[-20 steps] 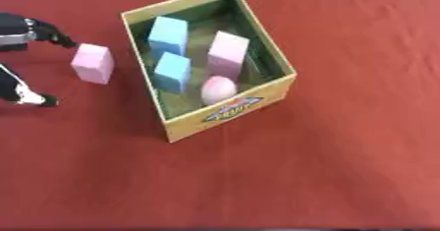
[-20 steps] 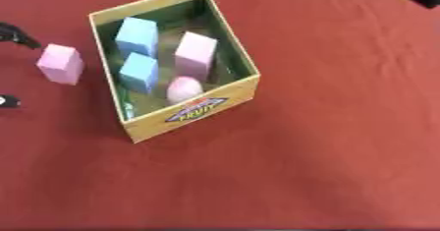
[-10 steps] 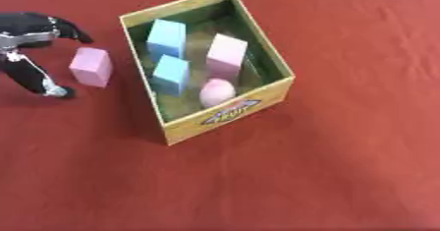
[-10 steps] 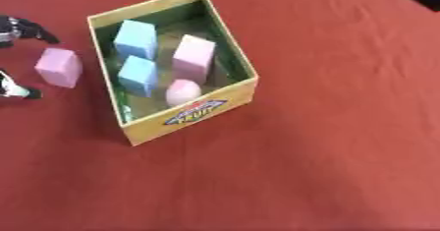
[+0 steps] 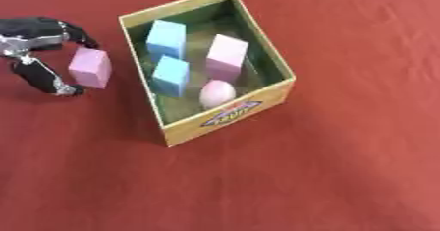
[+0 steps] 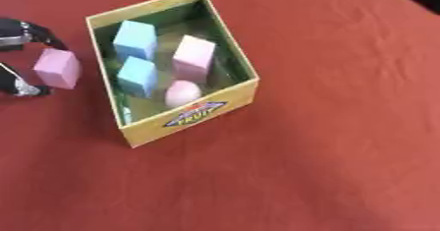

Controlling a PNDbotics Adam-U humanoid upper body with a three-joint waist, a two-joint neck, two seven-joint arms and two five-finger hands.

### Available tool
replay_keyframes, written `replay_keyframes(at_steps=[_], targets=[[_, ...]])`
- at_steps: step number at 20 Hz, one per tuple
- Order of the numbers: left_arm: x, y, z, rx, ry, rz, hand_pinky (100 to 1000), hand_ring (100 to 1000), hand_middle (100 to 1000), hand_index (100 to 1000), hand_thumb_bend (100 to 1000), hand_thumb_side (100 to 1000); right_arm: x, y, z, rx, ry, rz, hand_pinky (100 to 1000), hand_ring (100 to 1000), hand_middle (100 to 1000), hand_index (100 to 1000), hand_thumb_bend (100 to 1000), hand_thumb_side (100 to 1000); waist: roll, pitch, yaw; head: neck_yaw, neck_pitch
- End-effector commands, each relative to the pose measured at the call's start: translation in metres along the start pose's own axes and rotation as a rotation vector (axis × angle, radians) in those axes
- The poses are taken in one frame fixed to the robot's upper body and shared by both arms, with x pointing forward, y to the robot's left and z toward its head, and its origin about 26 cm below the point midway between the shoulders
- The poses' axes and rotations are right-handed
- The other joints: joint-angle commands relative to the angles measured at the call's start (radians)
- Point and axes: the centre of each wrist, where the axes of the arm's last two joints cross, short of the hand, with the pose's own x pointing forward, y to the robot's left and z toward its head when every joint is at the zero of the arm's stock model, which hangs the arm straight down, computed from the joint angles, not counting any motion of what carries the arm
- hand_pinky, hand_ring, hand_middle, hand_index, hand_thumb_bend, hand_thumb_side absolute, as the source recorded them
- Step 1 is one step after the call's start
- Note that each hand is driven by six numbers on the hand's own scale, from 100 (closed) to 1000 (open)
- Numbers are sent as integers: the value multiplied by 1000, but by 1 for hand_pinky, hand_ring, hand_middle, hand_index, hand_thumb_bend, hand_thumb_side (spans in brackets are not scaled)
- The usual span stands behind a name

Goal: Pick up objects on the table and place them in the box.

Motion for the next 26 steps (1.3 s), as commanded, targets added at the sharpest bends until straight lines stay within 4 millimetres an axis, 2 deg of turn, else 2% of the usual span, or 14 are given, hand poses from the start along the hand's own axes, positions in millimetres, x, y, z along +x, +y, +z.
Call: replay_keyframes(at_steps=[1, 5, 7, 12, 17, 21, 22, 23, 26], targets=[[-4, 13, 6, 45, 24, -10, 843, 813, 705, 810, 328, 167, 3, -7, -4, -9, -19, 13, 838, 767, 646, 847, 100, 673, 11, -6, -1, 2, -11], [-3, 17, 10, 74, 32, -12, 812, 765, 628, 740, 244, 146, 1, -6, -3, -6, -14, 10, 838, 767, 646, 848, 100, 677, 12, -8, 1, -1, -9], [-3, 22, 14, 91, 36, -18, 802, 751, 612, 723, 230, 148, 0, -6, -3, -4, -11, 12, 838, 768, 647, 848, 100, 676, 12, -11, 3, -2, -9], [4, 51, 37, 200, 35, -45, 792, 733, 609, 722, 208, 129, -1, -7, -1, -5, -7, 21, 839, 769, 648, 848, 100, 666, 16, -20, 11, -6, -3], [30, 90, 57, 325, -42, -78, 798, 738, 615, 729, 205, 126, 0, -8, -1, -7, -13, 21, 839, 769, 648, 849, 100, 657, 17, -28, 18, -11, 1], [55, 113, 62, 374, -135, -111, 799, 739, 619, 733, 203, 129, 0, -8, -2, -4, -14, 20, 839, 769, 648, 849, 100, 660, 17, -31, 19, -9, 2], [61, 117, 61, 382, -152, -115, 799, 739, 620, 733, 170, 236, 0, -7, -2, -3, -14, 19, 839, 769, 648, 849, 100, 663, 17, -32, 19, -8, 2], [66, 121, 60, 390, -170, -117, 799, 739, 619, 734, 198, 127, 0, -7, -2, -3, -15, 18, 839, 769, 648, 849, 100, 660, 17, -32, 19, -7, 2], [81, 130, 56, 417, -216, -113, 799, 734, 618, 734, 182, 129, 0, -7, -2, -4, -14, 16, 839, 769, 648, 848, 100, 660, 17, -33, 17, -7, 2]])
